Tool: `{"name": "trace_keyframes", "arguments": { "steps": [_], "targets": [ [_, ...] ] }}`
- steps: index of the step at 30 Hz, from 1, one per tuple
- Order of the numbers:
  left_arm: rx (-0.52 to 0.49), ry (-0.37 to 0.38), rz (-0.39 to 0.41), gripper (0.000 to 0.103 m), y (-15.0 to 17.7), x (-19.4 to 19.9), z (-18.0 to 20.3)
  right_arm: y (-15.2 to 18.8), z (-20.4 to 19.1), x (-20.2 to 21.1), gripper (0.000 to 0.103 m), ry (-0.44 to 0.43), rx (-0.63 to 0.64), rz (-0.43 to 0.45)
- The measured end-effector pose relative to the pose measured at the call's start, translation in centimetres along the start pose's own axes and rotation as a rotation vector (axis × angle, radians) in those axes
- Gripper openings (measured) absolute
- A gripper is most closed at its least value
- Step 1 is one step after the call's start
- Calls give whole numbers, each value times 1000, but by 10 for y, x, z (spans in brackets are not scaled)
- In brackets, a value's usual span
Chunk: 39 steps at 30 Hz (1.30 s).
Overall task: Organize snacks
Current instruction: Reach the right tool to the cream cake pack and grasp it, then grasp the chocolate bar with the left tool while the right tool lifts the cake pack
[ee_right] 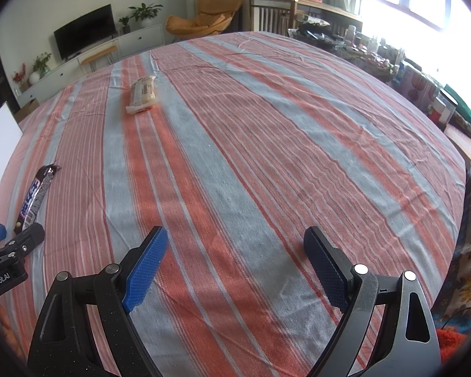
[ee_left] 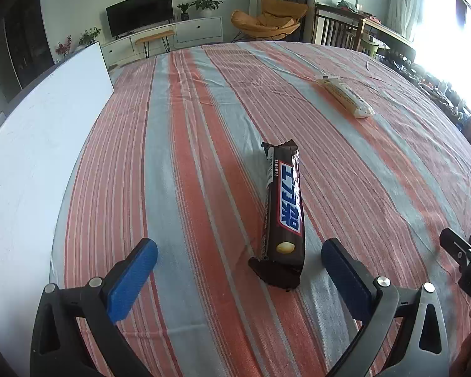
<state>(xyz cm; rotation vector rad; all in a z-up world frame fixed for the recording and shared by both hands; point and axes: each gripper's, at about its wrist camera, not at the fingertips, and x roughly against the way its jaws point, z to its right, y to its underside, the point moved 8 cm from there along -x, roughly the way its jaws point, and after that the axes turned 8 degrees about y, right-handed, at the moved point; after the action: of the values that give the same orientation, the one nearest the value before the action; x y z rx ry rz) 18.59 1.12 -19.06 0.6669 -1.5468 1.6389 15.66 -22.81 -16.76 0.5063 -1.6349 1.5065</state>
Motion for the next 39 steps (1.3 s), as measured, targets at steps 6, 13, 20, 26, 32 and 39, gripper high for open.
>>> {"name": "trace_keyframes", "arguments": {
  "steps": [6,13,20,26,32,39],
  "targets": [
    [1,0,2,103,0,0,1,-24,21,-7,89,-126,-161,-21],
    [2,-2,3,103,0,0,1,-117,-57,-43,89,-255,94,-49],
    [2,-2,3,103,0,0,1,-156,-127,-98,87,-199,276,-118],
    [2,-2,3,103,0,0,1,-163,-126,-121,83,-149,222,-132],
    [1,-1,3,103,0,0,0,-149,-106,-103,30,-210,202,-165],
    [1,-1,3,103,0,0,1,-79,-43,-55,31,-322,137,-245]
  ]
}}
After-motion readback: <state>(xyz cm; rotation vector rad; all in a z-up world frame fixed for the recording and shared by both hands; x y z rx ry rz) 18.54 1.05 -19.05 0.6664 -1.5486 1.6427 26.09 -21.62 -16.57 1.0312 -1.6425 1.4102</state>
